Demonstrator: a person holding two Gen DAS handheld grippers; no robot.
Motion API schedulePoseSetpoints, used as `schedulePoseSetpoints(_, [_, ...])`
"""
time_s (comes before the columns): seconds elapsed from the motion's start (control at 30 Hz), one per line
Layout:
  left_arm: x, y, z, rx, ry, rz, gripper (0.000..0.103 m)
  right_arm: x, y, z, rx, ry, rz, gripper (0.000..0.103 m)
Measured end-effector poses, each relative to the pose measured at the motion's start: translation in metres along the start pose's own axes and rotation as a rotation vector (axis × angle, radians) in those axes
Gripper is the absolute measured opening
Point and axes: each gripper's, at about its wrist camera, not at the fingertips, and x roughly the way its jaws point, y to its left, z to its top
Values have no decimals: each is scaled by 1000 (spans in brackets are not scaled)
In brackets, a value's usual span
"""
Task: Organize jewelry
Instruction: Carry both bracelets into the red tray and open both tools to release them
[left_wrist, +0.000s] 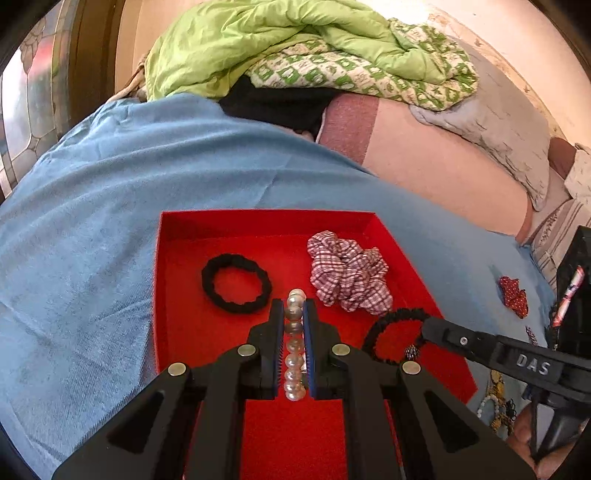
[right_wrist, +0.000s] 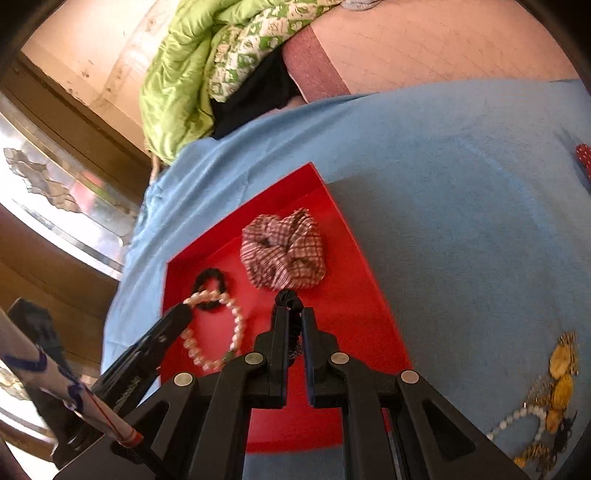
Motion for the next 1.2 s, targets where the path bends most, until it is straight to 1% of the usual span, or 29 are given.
schedulePoseSetpoints(0.17, [7,6,3,-28,16,6,9,15,1,11,3,7,-31,8])
schedulePoseSetpoints(0.4, [10,7,4,-34,13,28,9,30,5,26,-13,14,-68,7])
schedulePoseSetpoints(0.57, [10,8,3,-35,20,41,10,32,3,25,-48,23,-115,9])
schedulePoseSetpoints(0.77, [10,6,2,-25,25,47,10,33,-1,23,-52,42,-117,10])
schedulePoseSetpoints(0.83, [9,6,3,-30,17,52,10,32,0,23,-57,44,-118,12])
schedulePoseSetpoints(0.9, [7,6,4,-29,12,52,10,28,2,23,-65,38,-122,16])
schedulePoseSetpoints(1.2, [-1,3,5,-20,-6,50,10,15,7,22,-79,23,-118,17])
